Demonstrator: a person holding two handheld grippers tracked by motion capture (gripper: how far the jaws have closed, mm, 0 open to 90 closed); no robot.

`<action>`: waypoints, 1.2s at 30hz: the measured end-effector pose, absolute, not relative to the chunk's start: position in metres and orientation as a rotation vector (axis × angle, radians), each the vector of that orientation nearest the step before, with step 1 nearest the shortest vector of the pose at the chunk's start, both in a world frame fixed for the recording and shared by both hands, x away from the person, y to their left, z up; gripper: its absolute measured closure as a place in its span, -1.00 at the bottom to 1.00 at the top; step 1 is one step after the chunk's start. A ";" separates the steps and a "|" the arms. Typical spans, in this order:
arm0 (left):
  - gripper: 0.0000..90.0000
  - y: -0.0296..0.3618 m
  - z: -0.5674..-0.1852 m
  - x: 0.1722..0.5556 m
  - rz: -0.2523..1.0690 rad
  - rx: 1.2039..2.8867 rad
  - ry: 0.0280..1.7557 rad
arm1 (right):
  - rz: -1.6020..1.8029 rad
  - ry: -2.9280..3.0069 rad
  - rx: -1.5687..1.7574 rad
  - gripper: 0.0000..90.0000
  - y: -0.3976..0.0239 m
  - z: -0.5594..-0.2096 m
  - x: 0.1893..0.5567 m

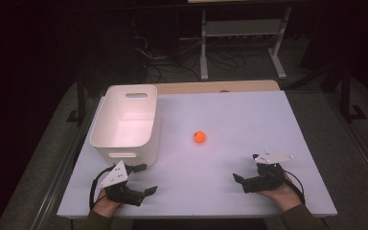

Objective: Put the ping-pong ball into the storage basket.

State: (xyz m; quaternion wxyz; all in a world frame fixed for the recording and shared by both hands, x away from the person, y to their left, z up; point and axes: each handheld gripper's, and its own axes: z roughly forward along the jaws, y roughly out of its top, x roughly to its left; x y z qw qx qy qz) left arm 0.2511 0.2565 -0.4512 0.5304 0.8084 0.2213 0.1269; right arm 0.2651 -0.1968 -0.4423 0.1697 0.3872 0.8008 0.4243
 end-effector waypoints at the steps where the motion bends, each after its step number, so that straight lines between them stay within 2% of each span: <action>1: -0.69 0.256 -0.451 0.251 0.302 1.930 0.530 | 1.206 2.276 1.100 -1.00 -0.197 -0.442 0.265; 36: -0.69 0.255 -0.452 0.251 0.295 1.928 0.536 | 1.243 2.288 1.088 -1.00 -0.188 -0.436 0.276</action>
